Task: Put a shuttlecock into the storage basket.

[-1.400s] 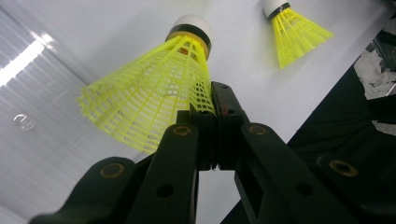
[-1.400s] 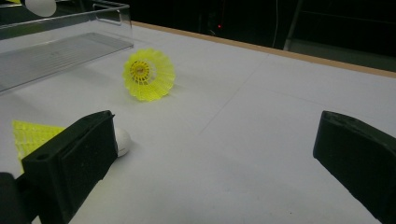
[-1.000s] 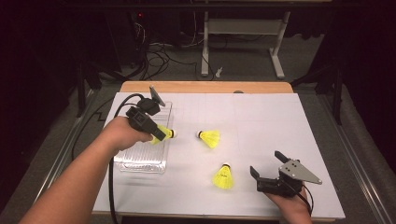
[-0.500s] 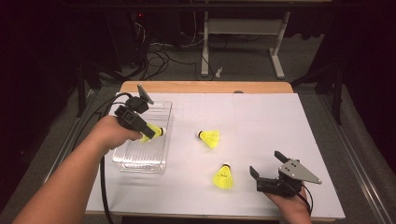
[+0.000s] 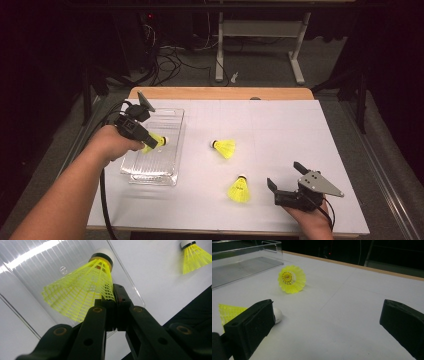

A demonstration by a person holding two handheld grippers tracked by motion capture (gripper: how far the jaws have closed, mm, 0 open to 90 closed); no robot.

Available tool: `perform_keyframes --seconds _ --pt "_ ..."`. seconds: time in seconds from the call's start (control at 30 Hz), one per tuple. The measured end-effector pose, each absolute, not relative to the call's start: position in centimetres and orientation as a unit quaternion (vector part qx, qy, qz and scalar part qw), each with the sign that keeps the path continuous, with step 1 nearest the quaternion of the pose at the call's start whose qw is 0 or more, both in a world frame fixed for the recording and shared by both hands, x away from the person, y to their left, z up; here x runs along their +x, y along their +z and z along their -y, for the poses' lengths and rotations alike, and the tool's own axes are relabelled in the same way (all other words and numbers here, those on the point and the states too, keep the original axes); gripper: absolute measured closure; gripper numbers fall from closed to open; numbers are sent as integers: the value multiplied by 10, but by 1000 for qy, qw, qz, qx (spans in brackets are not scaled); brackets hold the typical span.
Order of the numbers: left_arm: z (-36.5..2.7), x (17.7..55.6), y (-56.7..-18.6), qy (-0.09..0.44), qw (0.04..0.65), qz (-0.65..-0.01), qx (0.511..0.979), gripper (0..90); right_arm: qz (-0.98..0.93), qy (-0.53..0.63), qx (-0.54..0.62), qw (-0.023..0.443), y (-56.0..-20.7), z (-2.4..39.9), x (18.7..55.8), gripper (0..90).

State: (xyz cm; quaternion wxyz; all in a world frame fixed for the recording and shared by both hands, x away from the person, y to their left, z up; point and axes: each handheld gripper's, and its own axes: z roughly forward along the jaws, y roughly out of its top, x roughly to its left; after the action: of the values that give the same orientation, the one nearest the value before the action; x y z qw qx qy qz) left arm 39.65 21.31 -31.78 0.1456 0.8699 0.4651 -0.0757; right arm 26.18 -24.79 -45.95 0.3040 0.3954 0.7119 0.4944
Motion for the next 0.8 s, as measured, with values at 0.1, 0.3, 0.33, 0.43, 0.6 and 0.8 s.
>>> perform_keyframes --seconds 0.1,0.3,0.33,0.43,0.6,0.8 --pt "-216 397 -319 -74 144 -469 868 886 -712 495 396 304 -459 248 262 2" --pt "-213 397 -321 -62 145 -480 863 888 -712 495 395 305 -459 248 262 3" --pt "-212 397 -321 -60 148 -483 861 888 -711 495 395 304 -459 248 262 3" --pt "-210 399 -318 -54 156 -485 859 888 -711 495 396 305 -459 248 262 3" --pt "-204 404 -311 -51 150 -483 861 887 -710 496 398 304 -459 249 262 3" --pt "-200 412 -309 -42 148 -488 859 888 -709 497 398 305 -459 250 262 3"
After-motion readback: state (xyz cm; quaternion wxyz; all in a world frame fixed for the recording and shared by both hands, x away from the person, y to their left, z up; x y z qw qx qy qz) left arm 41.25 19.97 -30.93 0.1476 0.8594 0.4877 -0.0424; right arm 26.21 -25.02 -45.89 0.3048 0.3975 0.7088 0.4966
